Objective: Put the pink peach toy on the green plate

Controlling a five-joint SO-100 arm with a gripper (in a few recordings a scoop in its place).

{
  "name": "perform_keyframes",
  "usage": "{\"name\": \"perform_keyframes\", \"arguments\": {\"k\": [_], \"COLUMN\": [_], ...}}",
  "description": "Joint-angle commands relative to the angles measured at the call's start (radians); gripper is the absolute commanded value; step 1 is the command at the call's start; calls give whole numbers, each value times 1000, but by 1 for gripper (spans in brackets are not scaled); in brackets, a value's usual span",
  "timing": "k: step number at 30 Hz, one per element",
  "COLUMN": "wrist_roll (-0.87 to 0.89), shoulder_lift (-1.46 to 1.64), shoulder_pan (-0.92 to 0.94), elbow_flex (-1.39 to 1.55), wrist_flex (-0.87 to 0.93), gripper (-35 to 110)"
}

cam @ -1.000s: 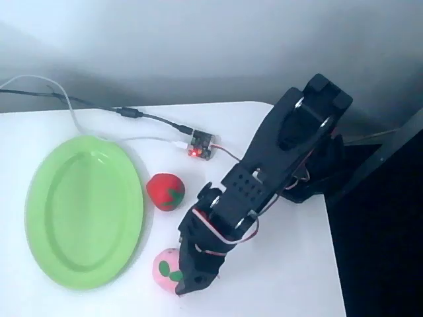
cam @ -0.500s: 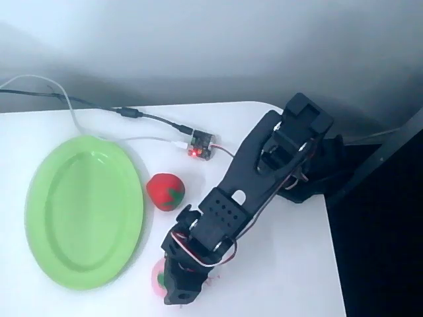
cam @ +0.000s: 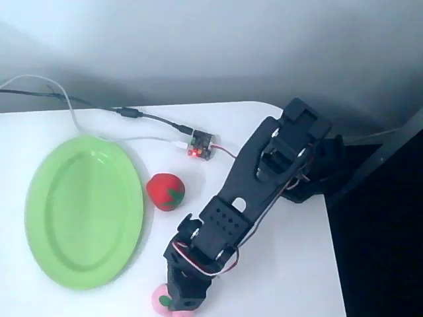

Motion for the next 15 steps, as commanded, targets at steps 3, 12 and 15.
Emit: {"name": "perform_keyframes", "arguments": {"k": [3,12,15], "wrist_roll": [-121,-529,-623], "shoulder_lift": [175,146,84], "shoulder_pan": [83,425,486], "elbow_flex": [-29,-229,-272], "wrist_flex": [61,84,89], "gripper": [0,0,0]}}
